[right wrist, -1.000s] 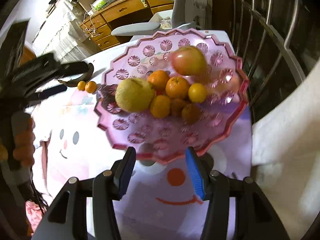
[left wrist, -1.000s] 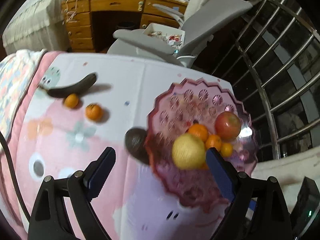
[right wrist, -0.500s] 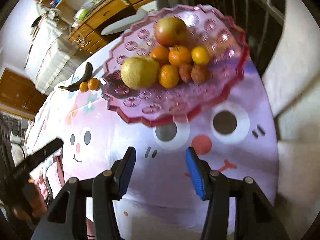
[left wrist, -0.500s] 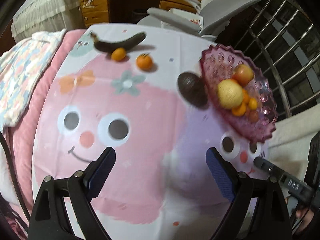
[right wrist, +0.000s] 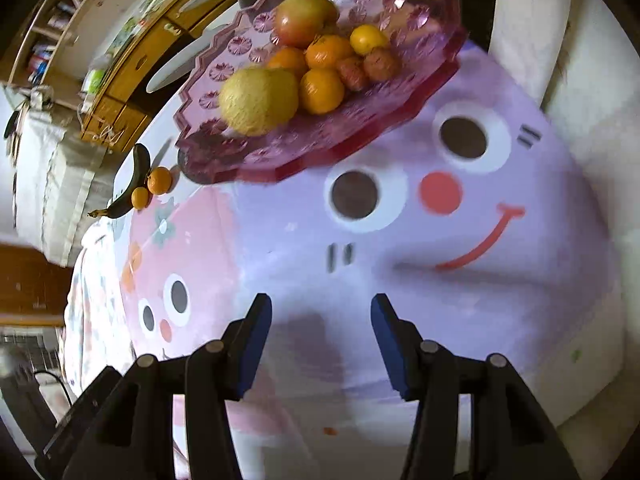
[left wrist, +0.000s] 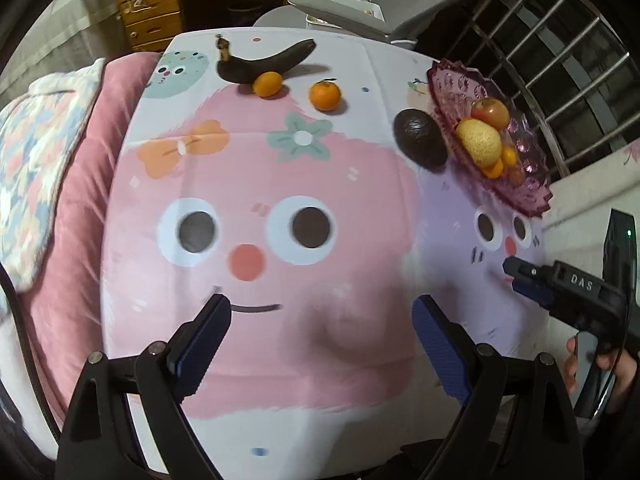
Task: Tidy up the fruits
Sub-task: 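Withdraw both open tools from the bowl toward the remaining fruit, then grasp the dark banana with the left tool while the right tool grasps the avocado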
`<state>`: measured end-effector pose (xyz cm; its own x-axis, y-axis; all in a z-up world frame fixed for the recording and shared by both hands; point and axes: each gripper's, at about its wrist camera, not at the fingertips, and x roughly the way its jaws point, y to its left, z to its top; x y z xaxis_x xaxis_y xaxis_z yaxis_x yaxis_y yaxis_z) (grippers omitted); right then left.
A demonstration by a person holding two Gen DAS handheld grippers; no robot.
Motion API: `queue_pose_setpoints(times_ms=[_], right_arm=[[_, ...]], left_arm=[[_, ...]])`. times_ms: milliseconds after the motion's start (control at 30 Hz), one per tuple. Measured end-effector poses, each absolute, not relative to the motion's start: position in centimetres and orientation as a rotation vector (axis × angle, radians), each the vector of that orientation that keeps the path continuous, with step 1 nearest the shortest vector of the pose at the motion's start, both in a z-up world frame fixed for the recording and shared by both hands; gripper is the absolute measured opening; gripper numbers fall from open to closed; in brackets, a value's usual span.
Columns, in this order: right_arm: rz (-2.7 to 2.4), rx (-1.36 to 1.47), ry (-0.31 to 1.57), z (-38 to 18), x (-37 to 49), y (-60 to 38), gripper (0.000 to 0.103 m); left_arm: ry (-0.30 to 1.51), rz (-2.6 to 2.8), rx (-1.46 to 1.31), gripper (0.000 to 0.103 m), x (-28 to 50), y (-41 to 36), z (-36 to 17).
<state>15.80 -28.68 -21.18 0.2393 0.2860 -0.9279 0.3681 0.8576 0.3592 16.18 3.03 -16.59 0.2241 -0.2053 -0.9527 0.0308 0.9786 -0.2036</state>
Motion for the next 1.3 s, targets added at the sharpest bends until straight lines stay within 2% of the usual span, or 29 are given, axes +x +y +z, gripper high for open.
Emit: queue_pose_setpoints(times_ms=[533, 833, 967, 1133, 1300], right_arm=[[-0.064, 0.51, 1.219, -20.2, 18.5, -16.9, 0.052], [-0.075, 0.35, 1.044, -19.5, 20.9, -15.3, 0.052], [-0.102, 0.32, 0.996, -20.0, 21.9, -15.0, 0.066], [-0.135, 0.326, 0.995, -21.7, 23.1, -15.2, 0.072], [-0.185, 0.271, 0.956, -22.4, 24.0, -15.2, 0.077]], left_arm=[[1.405, -0.137, -0.123, 0.093, 21.4, 12.6, -19.0], [1.303, -0.059, -0.059, 0.093, 28.5, 13.3, -15.6], [1.271, -0.083, 0.028, 0.093, 32.6, 11.7, -13.8], [1.234, -0.151, 0.144, 0.093, 37.2, 8.8, -12.6], [1.249, -0.214, 0.26, 0.093, 41.8, 5.4, -14.0]])
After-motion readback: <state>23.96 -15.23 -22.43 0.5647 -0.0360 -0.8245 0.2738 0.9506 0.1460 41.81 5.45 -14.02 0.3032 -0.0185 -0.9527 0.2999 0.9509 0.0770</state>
